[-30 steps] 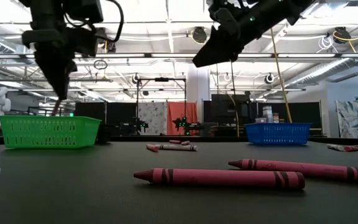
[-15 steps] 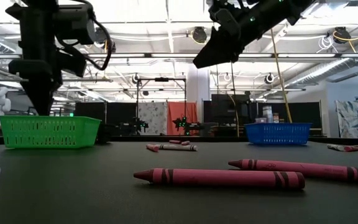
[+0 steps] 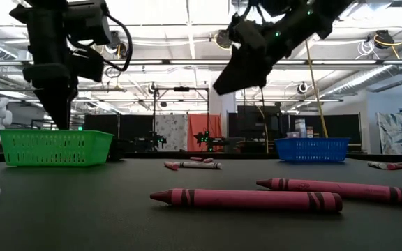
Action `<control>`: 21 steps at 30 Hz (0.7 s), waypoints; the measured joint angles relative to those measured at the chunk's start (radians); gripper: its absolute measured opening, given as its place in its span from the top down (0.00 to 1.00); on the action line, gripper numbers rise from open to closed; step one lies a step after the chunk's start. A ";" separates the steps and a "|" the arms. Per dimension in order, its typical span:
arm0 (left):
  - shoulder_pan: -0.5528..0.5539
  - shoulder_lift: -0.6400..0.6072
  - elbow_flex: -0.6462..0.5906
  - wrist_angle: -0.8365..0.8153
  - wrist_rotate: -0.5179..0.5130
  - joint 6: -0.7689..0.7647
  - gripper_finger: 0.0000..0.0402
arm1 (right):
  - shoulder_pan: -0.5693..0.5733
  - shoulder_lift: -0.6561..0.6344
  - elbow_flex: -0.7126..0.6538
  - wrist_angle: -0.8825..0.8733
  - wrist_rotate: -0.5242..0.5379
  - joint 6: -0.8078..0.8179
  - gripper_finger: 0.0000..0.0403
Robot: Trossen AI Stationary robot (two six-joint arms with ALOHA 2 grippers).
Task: Sort crayons
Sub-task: Put the white crayon into the blue bin
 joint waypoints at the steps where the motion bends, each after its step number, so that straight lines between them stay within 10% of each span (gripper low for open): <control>1: 0.000 0.000 0.008 0.000 0.000 0.000 0.77 | 0.001 0.014 0.000 0.005 0.000 0.000 0.65; 21: -0.047 0.000 0.116 0.073 0.055 0.000 0.77 | 0.021 0.360 0.000 0.245 -0.100 -0.002 0.65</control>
